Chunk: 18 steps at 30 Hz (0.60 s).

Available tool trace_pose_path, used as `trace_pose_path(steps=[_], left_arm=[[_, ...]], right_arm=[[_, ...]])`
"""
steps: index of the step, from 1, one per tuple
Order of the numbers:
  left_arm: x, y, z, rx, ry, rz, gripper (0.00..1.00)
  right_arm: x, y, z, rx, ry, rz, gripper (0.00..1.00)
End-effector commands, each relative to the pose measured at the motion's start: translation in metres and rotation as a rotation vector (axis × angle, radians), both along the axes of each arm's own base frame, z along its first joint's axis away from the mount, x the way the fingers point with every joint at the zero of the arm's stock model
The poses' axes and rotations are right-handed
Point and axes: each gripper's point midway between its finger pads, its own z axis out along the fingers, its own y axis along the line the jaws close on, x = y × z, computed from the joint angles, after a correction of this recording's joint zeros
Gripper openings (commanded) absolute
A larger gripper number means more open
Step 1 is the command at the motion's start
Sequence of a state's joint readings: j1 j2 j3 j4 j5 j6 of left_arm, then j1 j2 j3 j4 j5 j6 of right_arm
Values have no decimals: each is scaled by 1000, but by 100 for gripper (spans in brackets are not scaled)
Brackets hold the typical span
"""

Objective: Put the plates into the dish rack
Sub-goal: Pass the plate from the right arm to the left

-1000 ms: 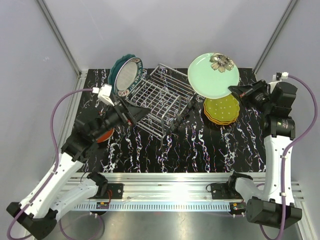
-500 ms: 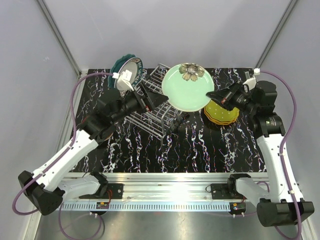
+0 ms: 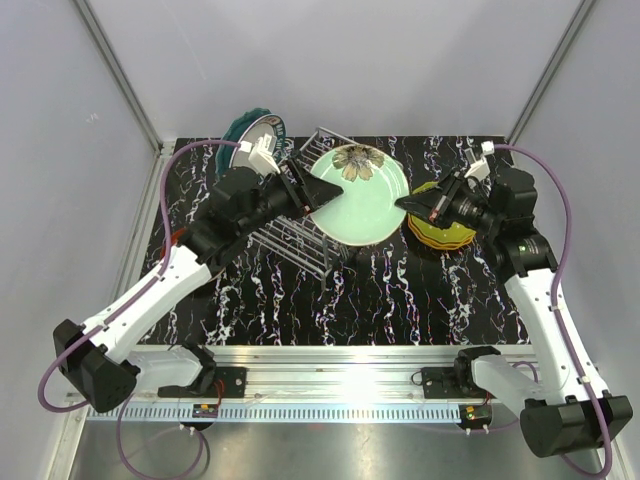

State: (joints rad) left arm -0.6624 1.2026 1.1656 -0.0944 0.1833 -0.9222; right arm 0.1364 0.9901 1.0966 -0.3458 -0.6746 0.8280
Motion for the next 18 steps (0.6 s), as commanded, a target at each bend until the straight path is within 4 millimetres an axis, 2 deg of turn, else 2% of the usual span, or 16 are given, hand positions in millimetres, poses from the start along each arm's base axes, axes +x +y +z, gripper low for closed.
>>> trace_pose_path(steps=[1,8,12,13,17,18], left_arm=[[-6,-6,36,-88,-75,-36,63],[-13,-5,36,-91,-72,-57,28],[-19,-4,38,-95,-80,-76,0],[-19,-4,37,-91,-79,-78,0],[-21,3,42,-78,-104,-58,0],[-22,5,44,-71,-107,-51,0]], right_arm=[[-17,14,48,55,-227,111,0],[-11,17,34,35,-215,113,0],[-8,16,24,42,-208,103,0],[-8,16,23,40,-209,100,0],[-4,17,17,33,-195,103,20],[-3,17,16,31,-196,105,32]])
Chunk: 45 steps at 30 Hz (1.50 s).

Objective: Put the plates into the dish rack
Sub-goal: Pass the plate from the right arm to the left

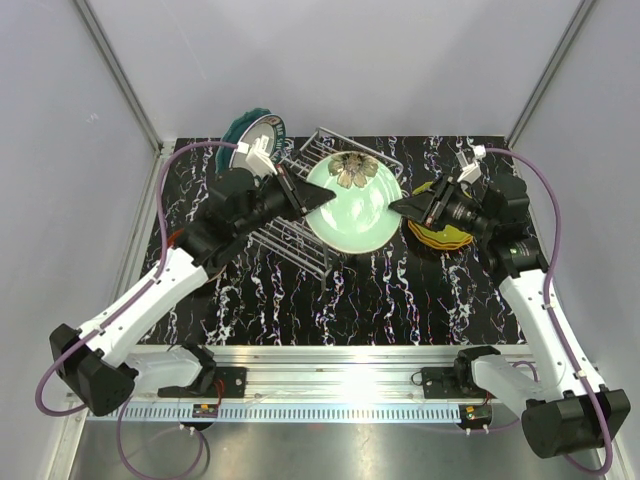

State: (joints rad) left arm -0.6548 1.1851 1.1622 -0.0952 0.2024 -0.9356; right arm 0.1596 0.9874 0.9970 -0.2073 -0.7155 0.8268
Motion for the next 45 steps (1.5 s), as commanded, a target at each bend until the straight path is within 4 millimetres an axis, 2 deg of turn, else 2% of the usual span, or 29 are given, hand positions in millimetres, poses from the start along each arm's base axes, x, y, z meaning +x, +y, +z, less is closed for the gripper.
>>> trace_pose_path(steps=[1,3,7,10,16,18,19,23,26,30,31,38,45], left_arm=[[-16,6,41,-48,-115,-19,0],[-17,12,52,-35,-152,-2,0],[-14,25,79,-13,-229,44,0],[-13,33,90,3,-262,64,0],[-9,59,112,76,-362,131,0],[-9,74,128,118,-413,187,0],[-12,82,142,152,-481,210,0],[-18,112,164,293,-654,295,0],[-25,126,171,403,-792,319,0],[-26,144,168,570,-883,355,0],[-22,149,161,633,-899,365,0],[-5,180,149,839,-916,499,0],[18,178,132,959,-904,481,0]], right_arm=[[-2,6,32,21,-157,42,36],[-2,6,33,22,-156,41,47],[-3,7,36,27,-163,50,55],[-6,6,36,21,-166,53,61],[-7,2,32,-28,-174,30,63],[-7,1,33,-37,-179,26,64],[-7,1,32,-40,-177,23,64],[-5,-1,32,-46,-181,16,64],[-3,1,30,-53,-179,22,64],[0,0,25,-65,-177,23,64],[2,0,24,-68,-178,21,64],[10,1,17,-79,-161,17,64],[17,0,11,-97,-156,10,64]])
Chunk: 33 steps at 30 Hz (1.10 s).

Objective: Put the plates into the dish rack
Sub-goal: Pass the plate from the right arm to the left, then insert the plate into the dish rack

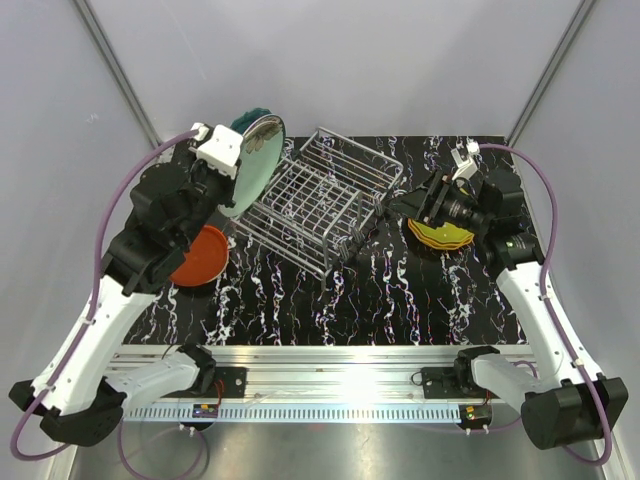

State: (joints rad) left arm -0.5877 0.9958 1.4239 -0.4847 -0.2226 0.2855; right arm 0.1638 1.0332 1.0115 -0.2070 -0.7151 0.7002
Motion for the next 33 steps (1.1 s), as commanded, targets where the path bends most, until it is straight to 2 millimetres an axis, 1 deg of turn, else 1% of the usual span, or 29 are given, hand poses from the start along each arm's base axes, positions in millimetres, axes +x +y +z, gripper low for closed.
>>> trace_pose_path(steps=[1,2,4,5,8,10,14,19,25,33], left_arm=[[9,11,52,-30,-193,54,0],[13,14,51,-27,-194,68,0],[21,11,47,-17,-185,49,0],[25,14,46,-11,-182,53,0],[35,13,42,17,-178,51,0],[40,11,41,27,-181,43,0],[50,13,38,34,-169,51,0],[56,8,25,46,-146,17,0],[63,8,13,63,-128,20,0],[67,11,16,81,-141,39,0]], right_arm=[[6,0,21,-14,-87,-12,64],[8,-1,20,-18,-87,-12,64],[9,0,17,-21,-72,-10,64],[9,0,15,-23,-68,-10,64],[9,0,11,-29,-64,-7,64],[10,-1,8,-32,-59,-13,64],[10,-1,7,-41,-60,-11,64],[12,-2,3,-53,-54,-17,64],[17,-2,0,-55,-45,-17,64],[20,-1,-2,-54,-42,-17,64]])
